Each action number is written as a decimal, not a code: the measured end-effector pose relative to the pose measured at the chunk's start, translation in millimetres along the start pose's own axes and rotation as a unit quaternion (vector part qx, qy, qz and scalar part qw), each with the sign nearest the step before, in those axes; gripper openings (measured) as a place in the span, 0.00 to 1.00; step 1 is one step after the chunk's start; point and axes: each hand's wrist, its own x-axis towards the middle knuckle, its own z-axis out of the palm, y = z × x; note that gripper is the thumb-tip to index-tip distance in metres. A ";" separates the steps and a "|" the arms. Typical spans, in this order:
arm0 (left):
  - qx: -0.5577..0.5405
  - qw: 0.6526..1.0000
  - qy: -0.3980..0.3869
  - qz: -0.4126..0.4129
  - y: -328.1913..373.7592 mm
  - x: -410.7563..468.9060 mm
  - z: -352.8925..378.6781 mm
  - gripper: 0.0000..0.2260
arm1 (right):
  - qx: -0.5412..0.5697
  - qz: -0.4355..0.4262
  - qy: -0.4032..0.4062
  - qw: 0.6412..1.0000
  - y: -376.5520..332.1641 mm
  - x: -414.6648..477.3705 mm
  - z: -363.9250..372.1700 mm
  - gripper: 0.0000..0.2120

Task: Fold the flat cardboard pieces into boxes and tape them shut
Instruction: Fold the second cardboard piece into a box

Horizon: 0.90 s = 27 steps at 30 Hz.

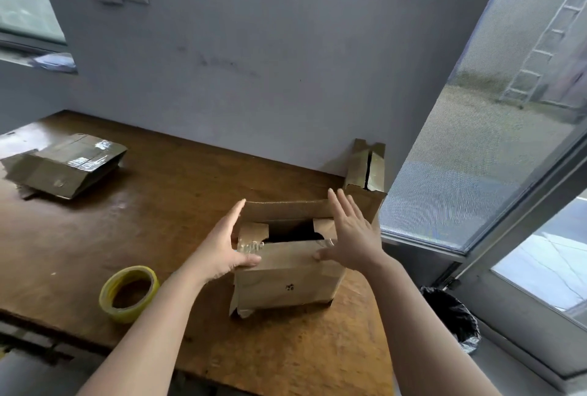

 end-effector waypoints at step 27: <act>0.303 0.881 0.157 -0.327 -108.1 -58.0 -13.6 0.20 | 0.036 -0.147 0.018 0.988 -70.3 4.3 53.3 0.27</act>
